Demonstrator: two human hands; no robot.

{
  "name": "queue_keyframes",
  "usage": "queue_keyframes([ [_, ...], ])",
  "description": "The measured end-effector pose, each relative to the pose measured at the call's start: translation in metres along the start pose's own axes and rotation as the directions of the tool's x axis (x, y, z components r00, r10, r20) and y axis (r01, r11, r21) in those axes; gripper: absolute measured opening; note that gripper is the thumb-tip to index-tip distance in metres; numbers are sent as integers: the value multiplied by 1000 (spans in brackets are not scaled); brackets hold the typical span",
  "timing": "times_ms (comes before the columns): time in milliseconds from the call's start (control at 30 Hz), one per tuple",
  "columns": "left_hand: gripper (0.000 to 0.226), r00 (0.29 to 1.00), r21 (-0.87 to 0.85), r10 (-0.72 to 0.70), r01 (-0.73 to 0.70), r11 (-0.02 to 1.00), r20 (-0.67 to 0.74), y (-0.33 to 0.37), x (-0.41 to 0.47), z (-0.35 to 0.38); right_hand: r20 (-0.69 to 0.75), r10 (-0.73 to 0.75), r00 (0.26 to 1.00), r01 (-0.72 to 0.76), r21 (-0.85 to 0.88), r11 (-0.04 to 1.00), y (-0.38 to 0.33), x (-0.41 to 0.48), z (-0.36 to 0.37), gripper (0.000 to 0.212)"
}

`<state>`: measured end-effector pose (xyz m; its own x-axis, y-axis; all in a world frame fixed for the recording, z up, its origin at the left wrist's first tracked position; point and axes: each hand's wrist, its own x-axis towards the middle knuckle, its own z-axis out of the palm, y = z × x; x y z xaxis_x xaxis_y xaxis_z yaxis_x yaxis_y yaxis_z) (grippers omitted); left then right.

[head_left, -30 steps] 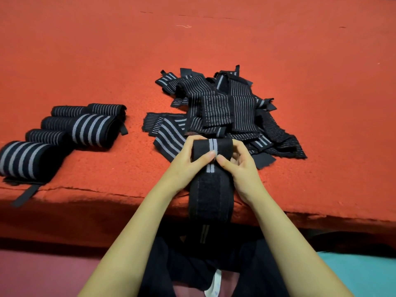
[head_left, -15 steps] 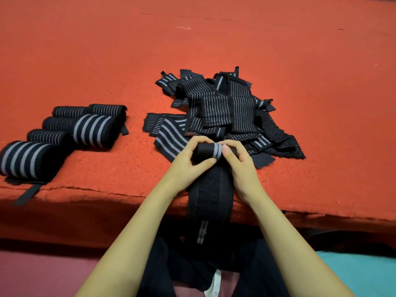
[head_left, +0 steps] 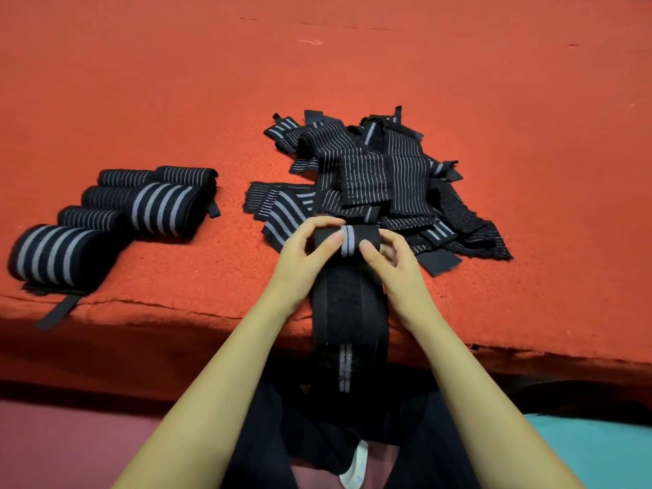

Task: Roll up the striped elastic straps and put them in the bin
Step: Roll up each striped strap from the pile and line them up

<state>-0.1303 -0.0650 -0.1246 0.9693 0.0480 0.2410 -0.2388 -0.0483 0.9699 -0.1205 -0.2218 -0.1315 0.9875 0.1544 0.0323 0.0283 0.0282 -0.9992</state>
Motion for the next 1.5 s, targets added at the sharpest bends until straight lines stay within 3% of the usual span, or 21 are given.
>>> queue_keyframes([
  [100,50,999,-22,-34,35,999,37,0,-2,-1,6,7,1000,-7,-18,1000,-3,-3,2,78],
  [200,68,989,-1,-113,113,994,95,0,-1,0,7,-12,1000,12,-21,1000,0,-4,-3,59],
  [300,61,974,40,-179,175,984,137,1,1,3,41,-22,999,21,19,1000,4,-2,-4,51],
  [433,44,957,-46,-251,259,965,144,0,2,9,110,-3,994,-11,129,992,0,0,0,46],
  [533,36,954,-101,-241,261,960,179,-1,2,10,119,38,992,-51,112,992,1,3,1,43],
  [733,36,929,-42,-268,287,957,257,3,2,5,172,42,984,-40,-13,999,4,6,-3,30],
  [900,41,905,60,-316,312,948,283,5,6,2,147,-17,989,11,40,999,3,3,-3,30],
  [1033,63,930,98,-292,276,956,224,3,4,1,107,-98,989,83,138,987,4,0,-4,36],
  [1300,44,969,-91,-162,181,979,188,-1,-3,0,108,-46,993,27,171,985,3,0,-4,49],
  [1500,42,983,-12,-20,23,1000,181,-5,-3,-2,76,-41,996,29,145,989,1,3,-1,43],
])
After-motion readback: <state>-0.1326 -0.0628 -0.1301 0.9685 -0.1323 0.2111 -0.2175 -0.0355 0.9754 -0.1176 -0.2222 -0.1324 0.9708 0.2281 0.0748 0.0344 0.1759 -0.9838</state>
